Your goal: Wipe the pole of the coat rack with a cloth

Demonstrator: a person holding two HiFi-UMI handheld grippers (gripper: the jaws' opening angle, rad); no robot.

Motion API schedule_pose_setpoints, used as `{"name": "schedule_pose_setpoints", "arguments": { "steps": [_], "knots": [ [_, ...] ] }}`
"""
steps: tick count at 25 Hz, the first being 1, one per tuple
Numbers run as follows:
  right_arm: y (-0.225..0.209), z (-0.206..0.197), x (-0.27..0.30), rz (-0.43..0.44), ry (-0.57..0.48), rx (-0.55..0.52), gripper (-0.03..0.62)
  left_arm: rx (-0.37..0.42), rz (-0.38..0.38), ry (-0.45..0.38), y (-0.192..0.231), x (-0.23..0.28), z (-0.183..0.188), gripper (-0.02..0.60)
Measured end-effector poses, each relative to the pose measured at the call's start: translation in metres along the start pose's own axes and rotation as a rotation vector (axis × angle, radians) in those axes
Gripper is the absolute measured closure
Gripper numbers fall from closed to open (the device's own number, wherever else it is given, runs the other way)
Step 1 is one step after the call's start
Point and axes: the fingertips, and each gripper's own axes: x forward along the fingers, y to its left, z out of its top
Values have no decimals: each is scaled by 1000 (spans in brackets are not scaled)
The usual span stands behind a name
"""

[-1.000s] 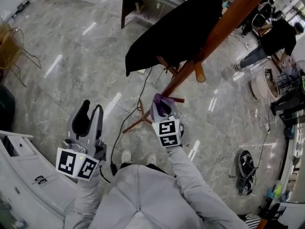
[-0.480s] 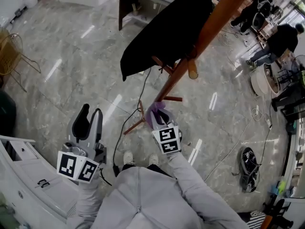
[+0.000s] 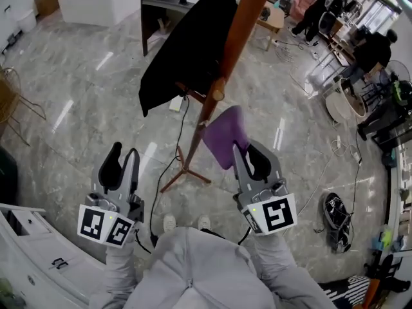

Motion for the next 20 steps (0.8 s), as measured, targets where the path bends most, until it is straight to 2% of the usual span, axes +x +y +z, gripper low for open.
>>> {"name": "schedule_pose_setpoints", "arguments": {
  "steps": [3, 5, 11, 17, 20],
  "knots": [
    [-19, 45, -6, -2, -98, -46, 539, 5, -14, -13, -10, 4, 4, 403],
    [-26, 70, -7, 17, -147, -116, 539, 8, -21, -22, -17, 7, 6, 404],
    [-16, 119, 6, 182, -232, -381, 539, 13, -20, -44, -25, 4, 10, 403],
    [-11, 127, 40, 313, -181, -615, 539, 23, 16, -56, -26, -4, 16, 403],
    [-15, 114, 60, 347, -108, -665, 539, 23, 42, -64, -21, -11, 18, 404]
  ]
}}
